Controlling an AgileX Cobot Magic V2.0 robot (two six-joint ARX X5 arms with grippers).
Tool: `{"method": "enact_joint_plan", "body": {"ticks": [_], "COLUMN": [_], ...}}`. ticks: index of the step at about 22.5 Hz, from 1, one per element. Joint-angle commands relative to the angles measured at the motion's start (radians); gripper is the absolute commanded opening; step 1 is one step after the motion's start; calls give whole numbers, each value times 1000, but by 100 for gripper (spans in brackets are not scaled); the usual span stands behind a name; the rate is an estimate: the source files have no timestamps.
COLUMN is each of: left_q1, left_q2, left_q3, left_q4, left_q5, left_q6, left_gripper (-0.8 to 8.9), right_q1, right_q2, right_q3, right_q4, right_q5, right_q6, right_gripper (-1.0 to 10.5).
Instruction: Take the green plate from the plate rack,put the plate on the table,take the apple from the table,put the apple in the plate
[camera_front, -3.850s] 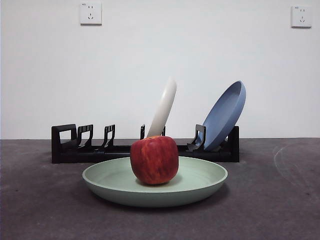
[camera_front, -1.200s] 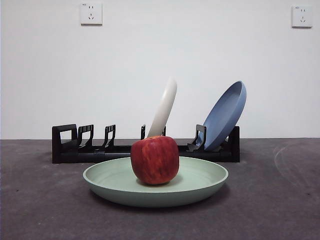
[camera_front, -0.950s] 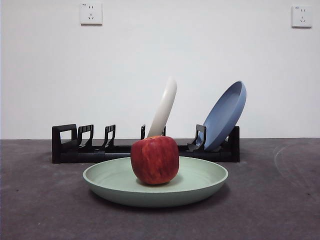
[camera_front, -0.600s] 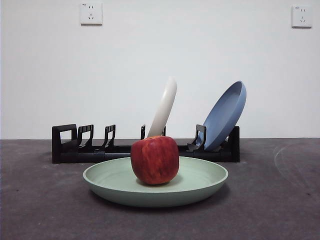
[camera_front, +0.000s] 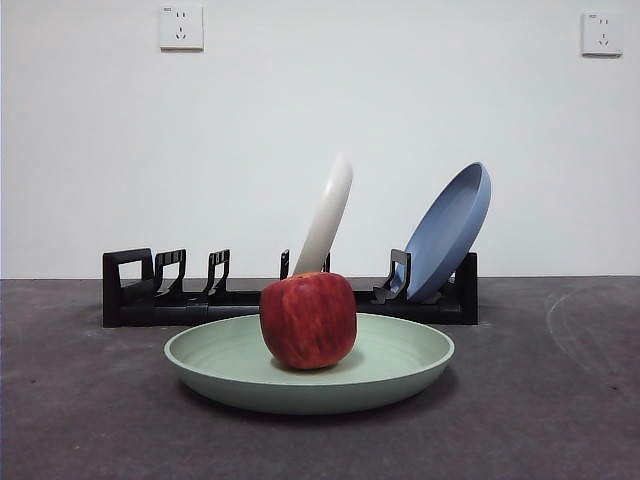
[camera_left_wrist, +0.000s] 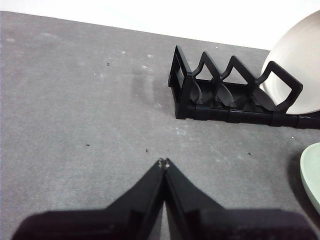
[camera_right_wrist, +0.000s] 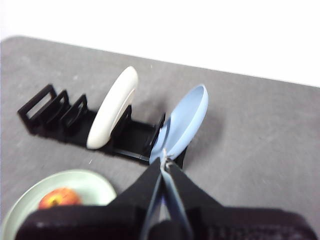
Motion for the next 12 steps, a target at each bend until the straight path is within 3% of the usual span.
{"method": "enact_joint_plan", "body": {"ticks": [1, 5, 12], "left_q1": [3, 3, 3], "left_q2": [1, 1, 1], "left_q3": [-7, -7, -7], "left_q4": [11, 11, 11], "left_q5": [-3, -3, -3], "left_q6": [12, 12, 12], "left_gripper": [-4, -4, -4], "right_q1": [-165, -325, -413], "right_q2": [-45, -150, -347], "right_q3": [-176, -447, -808], "right_q4": [140, 340, 686], "right_q5": [-132, -164, -163], "right_q6": [-62, -61, -60], "right_gripper": [1, 1, 1]}}
